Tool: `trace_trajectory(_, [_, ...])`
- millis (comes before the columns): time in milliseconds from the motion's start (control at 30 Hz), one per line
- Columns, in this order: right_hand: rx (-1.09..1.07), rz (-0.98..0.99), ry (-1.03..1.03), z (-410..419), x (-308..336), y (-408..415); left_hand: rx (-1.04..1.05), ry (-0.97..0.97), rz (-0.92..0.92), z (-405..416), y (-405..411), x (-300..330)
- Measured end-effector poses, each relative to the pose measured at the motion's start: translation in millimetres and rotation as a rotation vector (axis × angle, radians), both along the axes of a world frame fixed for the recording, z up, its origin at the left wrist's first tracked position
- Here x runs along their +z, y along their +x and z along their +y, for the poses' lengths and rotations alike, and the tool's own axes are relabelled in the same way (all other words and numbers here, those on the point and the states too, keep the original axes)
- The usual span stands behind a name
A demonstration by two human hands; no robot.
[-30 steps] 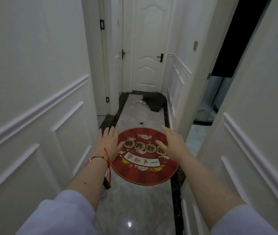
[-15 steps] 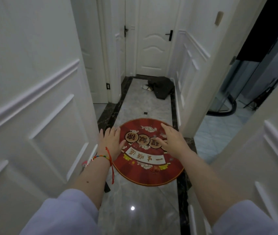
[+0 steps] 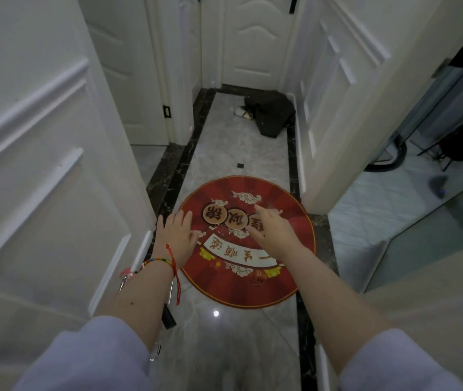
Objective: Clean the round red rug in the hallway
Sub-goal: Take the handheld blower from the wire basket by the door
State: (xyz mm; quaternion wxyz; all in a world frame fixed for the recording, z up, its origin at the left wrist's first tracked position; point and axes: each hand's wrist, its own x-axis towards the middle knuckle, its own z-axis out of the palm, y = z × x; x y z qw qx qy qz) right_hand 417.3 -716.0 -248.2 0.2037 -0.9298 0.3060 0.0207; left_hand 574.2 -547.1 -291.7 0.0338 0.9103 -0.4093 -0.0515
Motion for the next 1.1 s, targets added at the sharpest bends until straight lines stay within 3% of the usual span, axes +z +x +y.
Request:
trace_trajectory(300, [0.185, 0.105, 0.131, -58, -64, 97, 0.139, 0.107, 0.044, -54, 55, -61])
trace_trajectory(567, [0.384, 0.153, 0.156, -80, -114, 176, 0.304, 0.061, 0.172, -87, 93, -116])
trace_trajectory(833, [0.512, 0.213, 0.204, -44, -184, 221, 0.485, 0.060, 0.330, -46, 113, -189])
trace_trajectory(1100, [0.612, 0.356, 0.277, 16, -282, 243, 0.794, -0.018, 0.563, 22, 111, -286])
